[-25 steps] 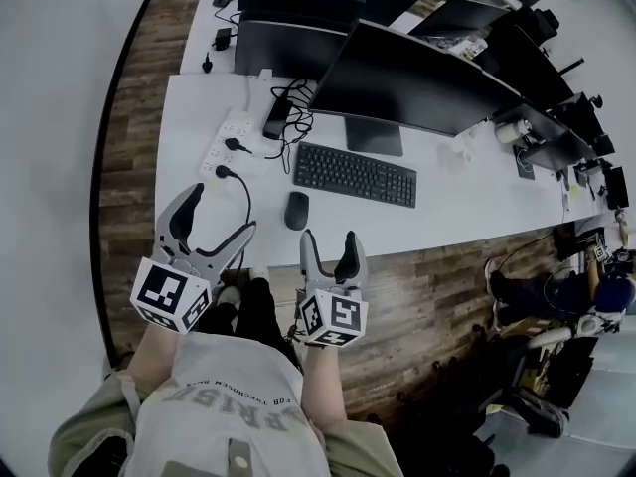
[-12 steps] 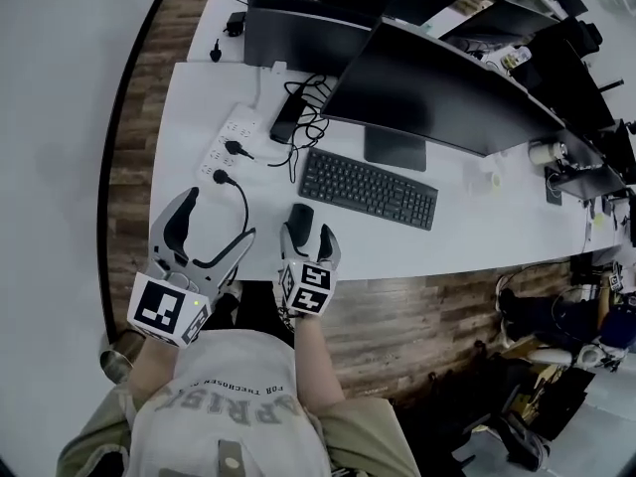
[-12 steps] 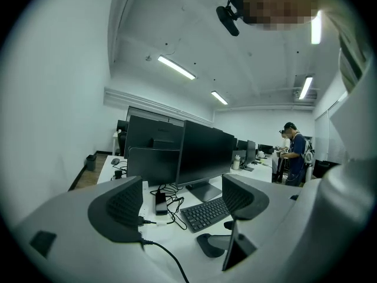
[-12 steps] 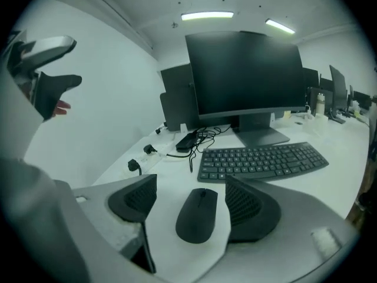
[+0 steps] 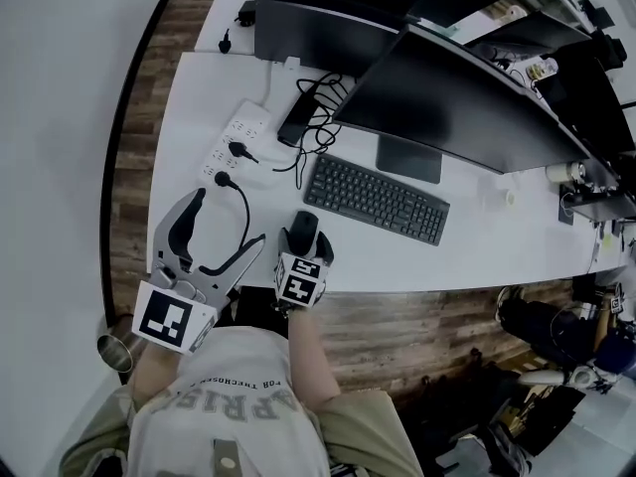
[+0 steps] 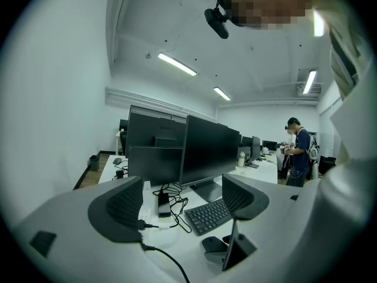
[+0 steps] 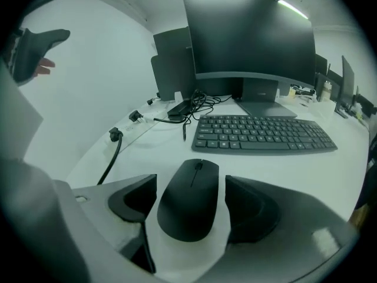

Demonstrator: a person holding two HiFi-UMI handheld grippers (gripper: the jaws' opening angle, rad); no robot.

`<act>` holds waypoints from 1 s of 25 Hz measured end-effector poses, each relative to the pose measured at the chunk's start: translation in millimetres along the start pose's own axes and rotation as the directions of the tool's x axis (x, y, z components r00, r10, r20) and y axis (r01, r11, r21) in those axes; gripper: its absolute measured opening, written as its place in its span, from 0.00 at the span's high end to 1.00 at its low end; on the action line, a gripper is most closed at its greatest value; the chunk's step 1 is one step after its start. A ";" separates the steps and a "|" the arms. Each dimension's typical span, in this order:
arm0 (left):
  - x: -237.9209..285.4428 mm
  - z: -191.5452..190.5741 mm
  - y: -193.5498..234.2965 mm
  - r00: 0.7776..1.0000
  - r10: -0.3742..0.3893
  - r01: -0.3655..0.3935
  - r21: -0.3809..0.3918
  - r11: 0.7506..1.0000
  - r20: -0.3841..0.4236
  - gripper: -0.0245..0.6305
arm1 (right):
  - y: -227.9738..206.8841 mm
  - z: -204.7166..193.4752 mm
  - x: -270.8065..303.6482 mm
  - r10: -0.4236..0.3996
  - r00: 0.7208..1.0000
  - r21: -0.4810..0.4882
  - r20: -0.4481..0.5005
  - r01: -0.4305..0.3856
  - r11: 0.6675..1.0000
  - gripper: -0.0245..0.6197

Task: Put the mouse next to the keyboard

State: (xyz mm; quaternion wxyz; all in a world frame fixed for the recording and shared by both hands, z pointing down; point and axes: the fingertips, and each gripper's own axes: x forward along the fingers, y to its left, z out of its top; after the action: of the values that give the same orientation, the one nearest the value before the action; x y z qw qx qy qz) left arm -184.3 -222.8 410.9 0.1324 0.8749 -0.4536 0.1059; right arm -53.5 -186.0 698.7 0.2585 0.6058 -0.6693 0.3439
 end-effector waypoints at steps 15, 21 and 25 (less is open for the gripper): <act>-7.5 -12.1 7.3 0.999 -0.015 0.016 0.007 1.000 -0.028 0.35 | -8.3 -11.3 13.2 -0.071 0.995 0.020 -0.071 0.072 0.997 0.48; -15.1 -14.6 2.0 0.998 -0.057 0.057 0.006 0.998 -0.032 0.35 | -11.7 -7.2 9.5 -0.084 0.995 0.068 -0.055 0.088 0.994 0.48; -25.2 -11.8 -3.8 0.995 -0.093 0.094 0.020 0.995 -0.020 0.35 | -17.4 13.5 -8.6 -0.115 0.993 0.092 0.022 0.113 0.989 0.48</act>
State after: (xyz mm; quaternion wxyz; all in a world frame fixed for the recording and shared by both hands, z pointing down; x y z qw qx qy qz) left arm -196.2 -197.6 413.8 0.1321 0.8955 -0.4097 0.1127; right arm -34.2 -191.5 686.2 0.2408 0.6588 -0.6208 0.3503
